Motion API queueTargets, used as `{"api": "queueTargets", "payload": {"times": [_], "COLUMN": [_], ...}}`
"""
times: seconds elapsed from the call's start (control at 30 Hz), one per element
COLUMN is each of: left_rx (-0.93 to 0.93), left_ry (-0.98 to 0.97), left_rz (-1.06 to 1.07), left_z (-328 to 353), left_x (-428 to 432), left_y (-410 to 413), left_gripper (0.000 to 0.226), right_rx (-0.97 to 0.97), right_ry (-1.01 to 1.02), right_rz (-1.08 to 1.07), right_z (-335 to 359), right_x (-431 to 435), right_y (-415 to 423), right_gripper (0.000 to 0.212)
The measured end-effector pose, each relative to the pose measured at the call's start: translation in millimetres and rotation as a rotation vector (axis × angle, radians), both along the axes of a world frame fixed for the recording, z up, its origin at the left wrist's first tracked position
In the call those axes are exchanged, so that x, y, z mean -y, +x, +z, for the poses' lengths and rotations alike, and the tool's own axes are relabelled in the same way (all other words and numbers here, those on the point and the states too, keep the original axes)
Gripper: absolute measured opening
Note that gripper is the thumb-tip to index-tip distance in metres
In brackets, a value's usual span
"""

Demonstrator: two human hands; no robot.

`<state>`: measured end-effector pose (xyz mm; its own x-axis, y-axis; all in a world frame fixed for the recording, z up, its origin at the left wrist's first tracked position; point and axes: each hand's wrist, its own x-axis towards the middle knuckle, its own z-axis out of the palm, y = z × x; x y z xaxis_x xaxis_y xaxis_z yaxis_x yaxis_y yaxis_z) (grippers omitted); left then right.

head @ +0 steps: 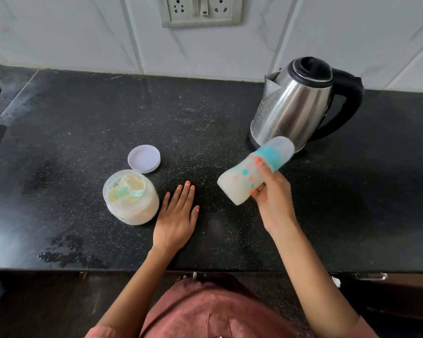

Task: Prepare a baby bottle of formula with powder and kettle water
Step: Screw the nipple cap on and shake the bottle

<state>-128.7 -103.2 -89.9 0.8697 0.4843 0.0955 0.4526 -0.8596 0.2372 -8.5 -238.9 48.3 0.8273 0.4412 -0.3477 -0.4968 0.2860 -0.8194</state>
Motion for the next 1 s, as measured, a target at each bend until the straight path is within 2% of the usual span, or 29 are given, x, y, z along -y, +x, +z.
{"api": "queueTargets", "payload": {"times": [0.07,0.1,0.17,0.23,0.3,0.4,0.43,0.6,0.63,0.77,0.8,0.93,1.0], "left_rx": [0.000,-0.001,-0.005,-0.009,-0.013,-0.005,-0.003,-0.004,-0.007,-0.002,-0.002,-0.007,-0.003], "left_ry": [-0.005,-0.008,-0.008,-0.009,-0.008,-0.015,-0.015,0.006,0.007,-0.012,-0.019,0.004,0.013], "left_rz": [-0.004,-0.004,-0.005,-0.008,-0.006,0.000,-0.001,-0.010,-0.007,-0.002,-0.004,-0.018,-0.018], "left_z": [0,0,-1,-2,-2,-1,-1,-2,-2,-2,-2,0,0], "left_x": [0,0,0,-1,-1,-1,-1,-1,0,0,-1,-1,0], "left_y": [0,0,-1,-1,0,0,1,0,0,0,0,0,-1], "left_gripper": [0.055,0.055,0.056,0.057,0.056,0.055,0.055,0.055,0.054,0.056,0.056,0.062,0.057], "right_rx": [-0.038,-0.003,0.139,0.253,0.224,0.014,0.003,0.214,0.211,0.003,0.015,0.232,0.249], "right_ry": [0.021,-0.029,-0.166,-0.231,-0.156,0.003,0.000,-0.250,-0.235,-0.039,-0.048,-0.255,-0.222], "right_rz": [-0.109,-0.058,0.185,0.362,0.260,-0.067,-0.084,0.404,0.377,-0.050,-0.055,0.338,0.324], "right_z": [-3,-4,-2,1,4,4,3,1,2,4,3,-1,1], "right_x": [-3,-3,1,6,6,1,-1,7,8,1,0,5,5], "right_y": [2,-1,-14,-20,-13,1,0,-24,-21,-1,-1,-22,-18], "right_gripper": [0.033,0.028,0.024,0.030,0.030,0.018,0.017,0.031,0.030,0.013,0.015,0.035,0.033]}}
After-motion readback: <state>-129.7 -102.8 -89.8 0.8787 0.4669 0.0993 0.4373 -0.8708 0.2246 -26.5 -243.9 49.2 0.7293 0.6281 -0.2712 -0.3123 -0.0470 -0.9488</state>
